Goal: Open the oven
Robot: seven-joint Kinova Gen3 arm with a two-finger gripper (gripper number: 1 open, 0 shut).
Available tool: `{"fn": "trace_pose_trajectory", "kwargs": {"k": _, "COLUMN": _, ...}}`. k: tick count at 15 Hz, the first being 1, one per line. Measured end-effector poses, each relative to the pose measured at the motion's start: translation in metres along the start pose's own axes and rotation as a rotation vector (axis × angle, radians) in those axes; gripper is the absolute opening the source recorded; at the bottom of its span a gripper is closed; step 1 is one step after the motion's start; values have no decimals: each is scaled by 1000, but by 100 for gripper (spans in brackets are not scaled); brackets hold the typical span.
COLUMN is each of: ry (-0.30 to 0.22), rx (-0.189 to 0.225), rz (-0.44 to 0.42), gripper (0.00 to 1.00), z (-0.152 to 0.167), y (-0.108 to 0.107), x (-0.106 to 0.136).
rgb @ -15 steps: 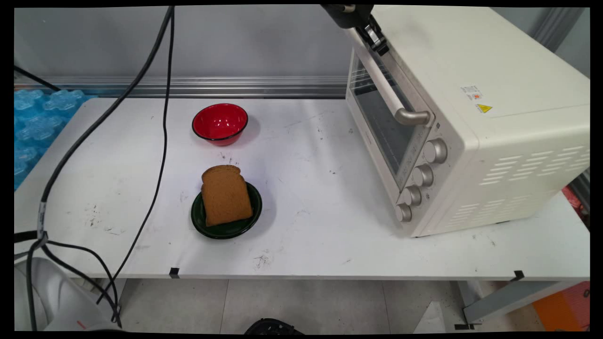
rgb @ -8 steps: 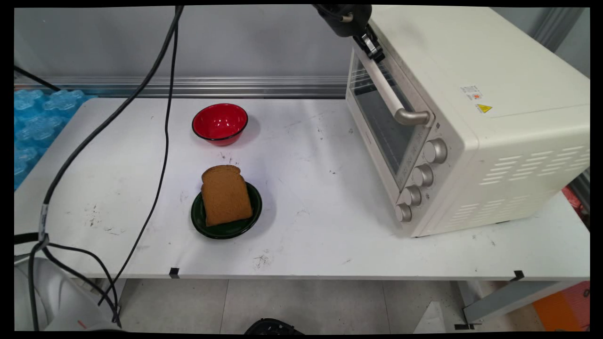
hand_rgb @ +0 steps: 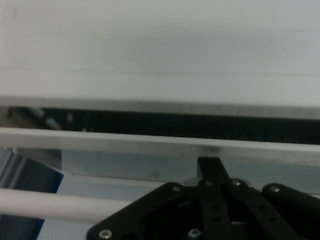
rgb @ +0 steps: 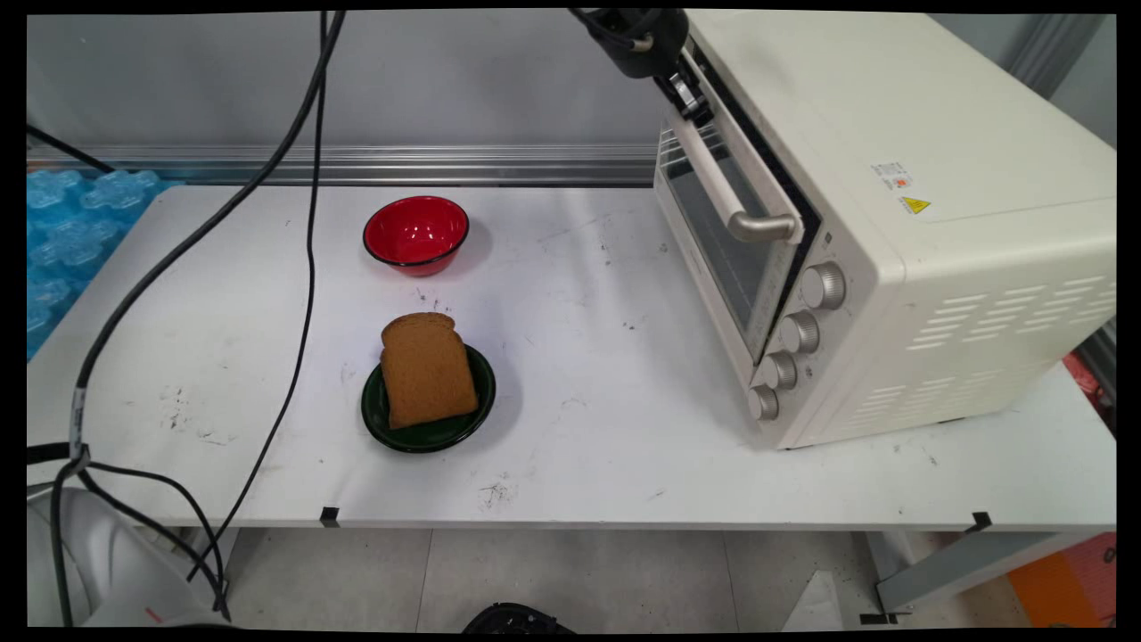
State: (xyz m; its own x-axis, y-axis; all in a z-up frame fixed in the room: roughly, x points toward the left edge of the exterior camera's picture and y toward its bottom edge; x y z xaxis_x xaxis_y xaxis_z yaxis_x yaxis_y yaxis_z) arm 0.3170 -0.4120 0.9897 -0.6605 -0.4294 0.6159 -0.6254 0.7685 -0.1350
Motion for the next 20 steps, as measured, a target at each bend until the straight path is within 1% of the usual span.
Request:
{"fn": "trace_pose_trajectory", "kwargs": {"k": 3, "ry": 1, "rx": 1, "rz": -9, "gripper": 0, "z": -8, "y": -1, "x": -8}}
{"fn": "trace_pose_trajectory", "kwargs": {"k": 7, "ry": 10, "rx": 2, "rz": -27, "gripper": 0, "z": -21, "y": -2, "x": -28}}
{"fn": "trace_pose_trajectory", "kwargs": {"k": 11, "ry": 19, "rx": -4, "rz": -34, "gripper": 0, "z": -30, "y": -2, "x": -55}}
{"fn": "trace_pose_trajectory", "kwargs": {"k": 14, "ry": 25, "rx": -18, "rz": -27, "gripper": 0, "z": -34, "y": -1, "x": -78}}
{"fn": "trace_pose_trajectory", "kwargs": {"k": 20, "ry": 46, "rx": -39, "rz": 14, "gripper": 0, "z": -35, "y": -5, "x": -121}}
